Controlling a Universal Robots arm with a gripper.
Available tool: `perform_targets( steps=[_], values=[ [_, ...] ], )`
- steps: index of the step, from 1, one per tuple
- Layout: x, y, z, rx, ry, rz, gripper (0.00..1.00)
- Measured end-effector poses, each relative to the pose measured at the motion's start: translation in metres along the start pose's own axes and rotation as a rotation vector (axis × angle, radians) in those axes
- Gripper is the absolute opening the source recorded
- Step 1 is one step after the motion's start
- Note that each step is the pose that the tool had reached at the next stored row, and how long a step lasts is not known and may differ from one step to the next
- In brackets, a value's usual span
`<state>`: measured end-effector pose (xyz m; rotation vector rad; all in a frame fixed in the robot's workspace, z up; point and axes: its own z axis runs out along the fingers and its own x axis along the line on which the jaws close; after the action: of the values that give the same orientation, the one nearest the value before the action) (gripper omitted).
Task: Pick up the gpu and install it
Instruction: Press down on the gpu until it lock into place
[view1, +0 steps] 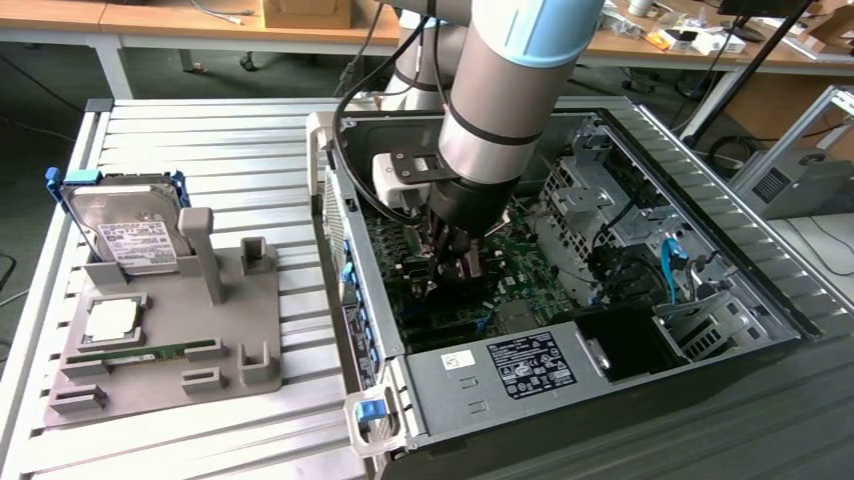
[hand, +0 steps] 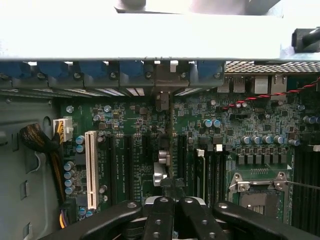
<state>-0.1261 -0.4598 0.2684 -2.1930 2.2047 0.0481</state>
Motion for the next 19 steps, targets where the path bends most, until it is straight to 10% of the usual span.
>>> perform_targets(
  steps=[19],
  values=[
    [0.0,-0.0015,-0.0175,-0.0011,-0.0003,0.0,0.11]
  ],
)
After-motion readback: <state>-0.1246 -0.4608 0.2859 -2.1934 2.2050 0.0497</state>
